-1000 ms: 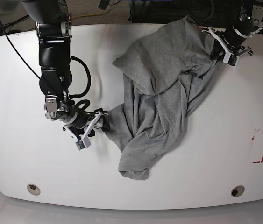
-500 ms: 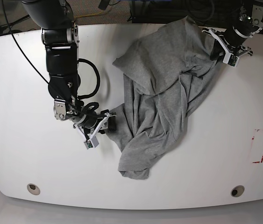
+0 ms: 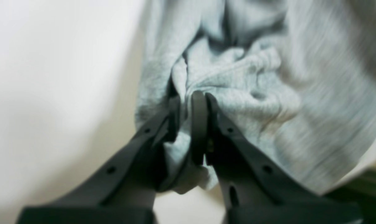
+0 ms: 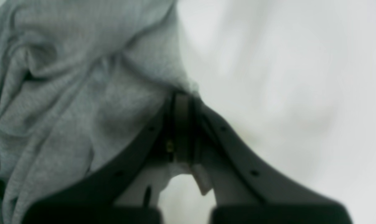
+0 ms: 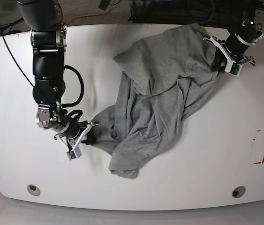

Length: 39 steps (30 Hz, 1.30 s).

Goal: Fold the T-shirt properly
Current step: 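Lift the shirt with both grippers and stretch it apart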

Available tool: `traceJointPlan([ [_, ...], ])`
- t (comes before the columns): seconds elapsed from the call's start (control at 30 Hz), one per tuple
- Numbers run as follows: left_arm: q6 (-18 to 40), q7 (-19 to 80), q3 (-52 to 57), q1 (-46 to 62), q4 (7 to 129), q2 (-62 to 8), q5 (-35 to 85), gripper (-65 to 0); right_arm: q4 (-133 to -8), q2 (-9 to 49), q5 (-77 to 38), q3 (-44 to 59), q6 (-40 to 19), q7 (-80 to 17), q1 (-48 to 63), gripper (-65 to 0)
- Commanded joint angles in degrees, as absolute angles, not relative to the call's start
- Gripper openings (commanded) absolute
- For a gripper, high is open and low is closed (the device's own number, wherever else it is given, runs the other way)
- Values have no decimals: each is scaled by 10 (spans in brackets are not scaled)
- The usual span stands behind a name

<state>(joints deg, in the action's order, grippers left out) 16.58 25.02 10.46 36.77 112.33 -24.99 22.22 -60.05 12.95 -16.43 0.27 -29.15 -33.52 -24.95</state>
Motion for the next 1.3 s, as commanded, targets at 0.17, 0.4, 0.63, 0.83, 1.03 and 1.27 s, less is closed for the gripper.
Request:
traceJointPlan([
  [0.17,163,264,145,286,1145,-262,225,-649,-696,187,-173,5,-296,-366,-308,-650],
  [0.4,185,380,163,137,1146,-262,225,-649,-704,224,-174,5,-298,-383,-375,-650],
  [0.63,261,529,184,-39,1146,-257,225,-649,-704,248,-174,5,-302,-413,-458,-650],
  [0.83,286,597,186,-170,1144,-257,225,-649,-704,270,-174,3,-303,-422,-523,-650],
  [1.03,286,632,186,-262,1144,-261,225,-649,-704,283,-175,3,-303,-449,-580,-650],
  [1.27,308,679,187,-337,1144,-262,225,-647,-725,302,-179,4,-304,-478,-615,-650],
])
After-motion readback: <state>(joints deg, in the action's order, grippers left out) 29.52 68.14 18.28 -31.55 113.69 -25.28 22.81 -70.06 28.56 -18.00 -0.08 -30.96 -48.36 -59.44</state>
